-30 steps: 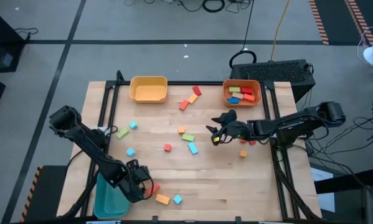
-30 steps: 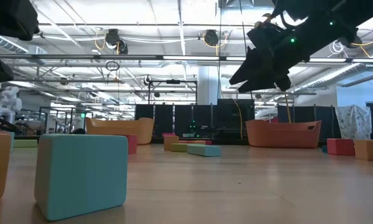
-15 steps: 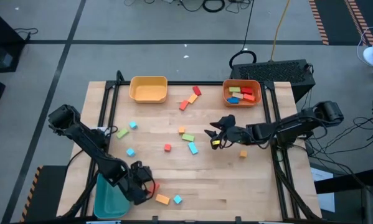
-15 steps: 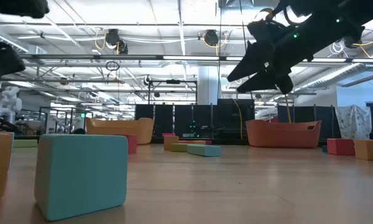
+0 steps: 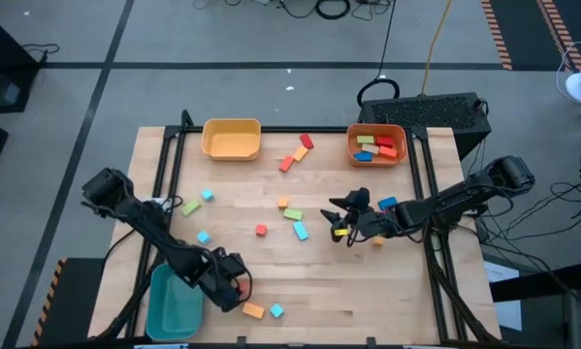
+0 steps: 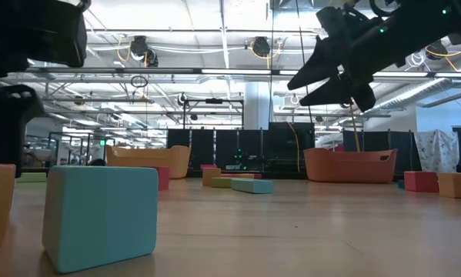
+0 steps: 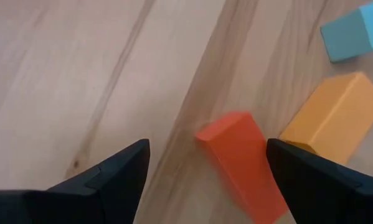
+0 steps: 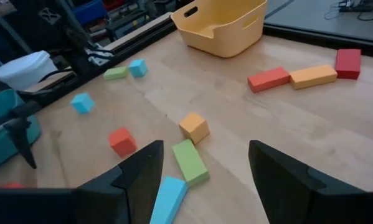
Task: Sort blocks by size
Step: Put the large orange block into the orange bin
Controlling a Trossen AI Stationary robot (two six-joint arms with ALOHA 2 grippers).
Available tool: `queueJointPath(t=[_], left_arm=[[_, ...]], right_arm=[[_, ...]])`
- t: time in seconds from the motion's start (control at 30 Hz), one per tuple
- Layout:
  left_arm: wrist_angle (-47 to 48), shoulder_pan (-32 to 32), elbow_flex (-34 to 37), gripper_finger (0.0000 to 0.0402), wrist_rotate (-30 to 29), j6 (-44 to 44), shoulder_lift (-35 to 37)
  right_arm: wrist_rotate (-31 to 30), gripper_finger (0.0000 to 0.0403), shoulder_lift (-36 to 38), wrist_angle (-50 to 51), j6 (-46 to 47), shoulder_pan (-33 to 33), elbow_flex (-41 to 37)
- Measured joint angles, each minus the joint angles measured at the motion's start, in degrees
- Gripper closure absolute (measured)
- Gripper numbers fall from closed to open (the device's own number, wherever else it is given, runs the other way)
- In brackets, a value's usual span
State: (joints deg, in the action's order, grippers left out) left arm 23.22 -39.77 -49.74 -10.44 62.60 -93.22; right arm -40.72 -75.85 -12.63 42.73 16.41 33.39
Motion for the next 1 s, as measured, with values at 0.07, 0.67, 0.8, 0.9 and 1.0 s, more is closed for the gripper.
queueJointPath(t=[0.07,0.67,0.8,0.9,1.0], left_arm=[[-0.1,-0.2,0.0,0.008,0.3,0.0,-0.1],[-3.3,-0.8,-0.1,0.008,4.3,0.0,-0.1],[-2.8,-1.3,-0.1,0.008,3.4,0.0,-1.5],[-2.9,-1.3,-0.1,0.008,3.6,-0.1,-3.2],[-2.9,-1.3,-0.3,0.008,3.8,-0.7,-4.2]], right_arm=[[-0.1,0.0179,0.0,0.0,0.1,0.4,0.0],[0.0,0.0179,-2.3,0.2,2.5,1.0,0.1],[0.2,0.0179,-2.9,0.1,2.9,1.0,0.1],[0.2,0.0179,-2.9,0.0,3.1,1.0,0.1],[0.1,0.0179,-2.9,-0.1,3.1,1.0,0.1]])
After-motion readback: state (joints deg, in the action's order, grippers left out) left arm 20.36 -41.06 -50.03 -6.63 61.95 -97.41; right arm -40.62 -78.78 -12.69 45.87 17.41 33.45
